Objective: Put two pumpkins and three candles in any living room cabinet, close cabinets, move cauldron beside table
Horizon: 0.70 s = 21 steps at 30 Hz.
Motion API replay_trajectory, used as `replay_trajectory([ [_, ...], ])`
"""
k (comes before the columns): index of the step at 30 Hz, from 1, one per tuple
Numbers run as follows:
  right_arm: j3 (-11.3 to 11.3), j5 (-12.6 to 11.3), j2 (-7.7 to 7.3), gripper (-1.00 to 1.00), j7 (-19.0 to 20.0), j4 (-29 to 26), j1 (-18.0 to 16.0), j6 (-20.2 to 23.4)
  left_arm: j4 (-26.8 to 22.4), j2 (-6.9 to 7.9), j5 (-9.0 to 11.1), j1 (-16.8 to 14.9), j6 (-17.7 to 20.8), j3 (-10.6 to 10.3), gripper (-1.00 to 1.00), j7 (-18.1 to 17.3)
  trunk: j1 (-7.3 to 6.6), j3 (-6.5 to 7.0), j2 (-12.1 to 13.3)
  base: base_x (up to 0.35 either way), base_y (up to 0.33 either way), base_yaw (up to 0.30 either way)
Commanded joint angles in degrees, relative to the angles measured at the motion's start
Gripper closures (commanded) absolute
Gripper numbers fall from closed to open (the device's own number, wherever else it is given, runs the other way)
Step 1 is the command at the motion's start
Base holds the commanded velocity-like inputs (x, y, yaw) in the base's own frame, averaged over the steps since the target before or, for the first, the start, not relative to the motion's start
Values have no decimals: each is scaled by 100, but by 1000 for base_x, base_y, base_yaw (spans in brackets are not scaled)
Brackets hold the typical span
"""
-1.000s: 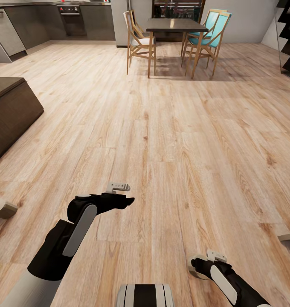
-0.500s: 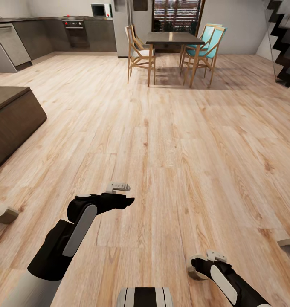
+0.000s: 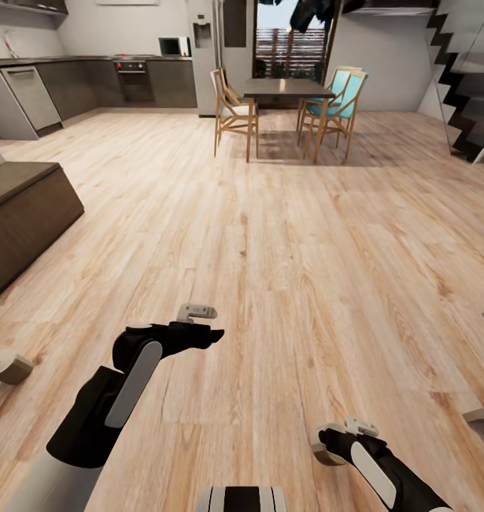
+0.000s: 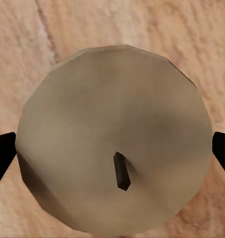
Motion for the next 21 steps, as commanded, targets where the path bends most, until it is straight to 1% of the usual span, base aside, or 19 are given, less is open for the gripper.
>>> replay_trajectory([
  [1, 41, -62, -9, 100, -57, -15, -2, 10, 0, 2, 46, -4, 14, -9, -100, 72, -3, 18, 0, 0, 0, 0],
  [11, 49, -62, -7, 100, -68, -68, 7, -6, 24, -28, -26, -4, 14, -6, -100, 112, -29, 240, 13, 0, 0, 0],
  [19, 49, -62, -9, 100, -75, -96, 8, -11, 55, -41, -21, -4, 14, 38, -100, 121, -50, 417, 24, 0, 0, 0],
  [21, 44, -62, -10, 100, -74, -98, 8, -13, 141, -44, -21, -4, 14, 51, -100, 130, -55, 461, 27, 0, 0, 0],
])
